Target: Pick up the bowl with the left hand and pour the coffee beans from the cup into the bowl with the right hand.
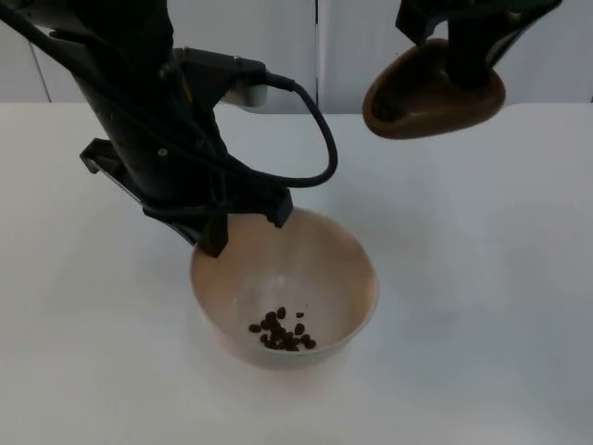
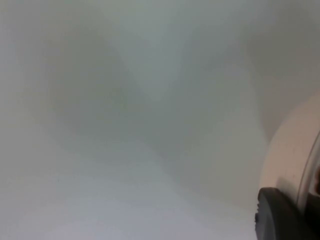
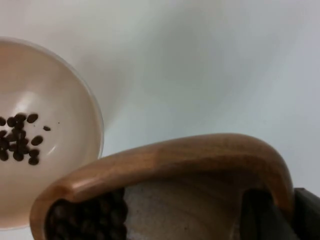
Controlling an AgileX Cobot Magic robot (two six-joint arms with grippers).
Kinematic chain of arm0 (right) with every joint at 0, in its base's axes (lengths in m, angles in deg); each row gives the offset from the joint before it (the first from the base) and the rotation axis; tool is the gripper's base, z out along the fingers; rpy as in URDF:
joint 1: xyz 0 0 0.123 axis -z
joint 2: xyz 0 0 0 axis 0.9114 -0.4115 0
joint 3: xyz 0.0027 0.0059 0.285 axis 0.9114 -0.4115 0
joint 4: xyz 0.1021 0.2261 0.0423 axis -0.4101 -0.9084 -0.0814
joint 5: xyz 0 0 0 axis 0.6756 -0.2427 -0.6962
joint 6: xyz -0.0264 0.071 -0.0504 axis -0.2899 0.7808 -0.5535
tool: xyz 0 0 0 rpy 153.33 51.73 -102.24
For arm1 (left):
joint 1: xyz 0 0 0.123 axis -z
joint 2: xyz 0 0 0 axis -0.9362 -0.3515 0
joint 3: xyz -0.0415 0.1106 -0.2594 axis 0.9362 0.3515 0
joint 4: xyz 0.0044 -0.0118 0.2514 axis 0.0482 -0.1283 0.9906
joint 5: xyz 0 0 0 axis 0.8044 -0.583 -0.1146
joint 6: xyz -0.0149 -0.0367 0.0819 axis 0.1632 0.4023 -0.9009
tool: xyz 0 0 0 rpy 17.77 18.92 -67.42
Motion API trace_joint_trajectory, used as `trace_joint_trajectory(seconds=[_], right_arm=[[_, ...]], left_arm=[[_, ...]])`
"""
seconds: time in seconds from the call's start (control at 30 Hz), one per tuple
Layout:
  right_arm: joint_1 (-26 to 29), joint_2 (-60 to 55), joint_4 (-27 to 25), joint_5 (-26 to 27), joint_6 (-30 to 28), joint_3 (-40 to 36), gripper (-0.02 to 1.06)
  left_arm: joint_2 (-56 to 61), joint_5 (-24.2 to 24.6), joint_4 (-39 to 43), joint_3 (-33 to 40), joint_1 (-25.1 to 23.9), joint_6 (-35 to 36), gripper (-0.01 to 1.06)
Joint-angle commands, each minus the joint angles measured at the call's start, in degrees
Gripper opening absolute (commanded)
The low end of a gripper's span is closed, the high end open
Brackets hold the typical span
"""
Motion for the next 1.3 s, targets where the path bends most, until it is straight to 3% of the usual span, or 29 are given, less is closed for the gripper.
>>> trace_joint_trajectory(seconds=[0.0,0.2,0.33,0.47,0.73,1.1,1.27], right_arm=[[1.3,0.6,-0.1,0.1,-0.6,0.3,0.0],[6.0,0.3,-3.1,-0.2,-1.8,0.3,0.0],[9.2,0.3,-3.5,1.3,-1.8,-0.9,0.0],[12.0,0.3,-3.5,6.6,0.0,-5.7,0.0],[13.6,0.3,-3.4,13.1,3.5,-10.4,0.0],[17.9,0.3,-5.2,16.3,4.0,-15.2,0.0],[19.0,0.3,-5.6,20.7,4.0,-20.3,0.0]], left_arm=[[0.2,0.3,-0.8,0.3,-0.4,-1.1,0.0],[0.2,-0.3,-4.0,0.3,-4.6,-1.9,0.0],[0.2,-0.3,-10.5,0.3,-8.6,-6.0,0.0],[0.2,-1.3,-17.6,0.3,-13.4,-9.6,0.0],[-0.2,-5.5,-18.4,0.3,-14.4,-9.4,0.0],[-5.8,-9.7,-18.7,0.3,-14.4,-9.4,0.0],[-8.1,-10.6,-18.6,0.3,-14.4,-9.4,0.0]])
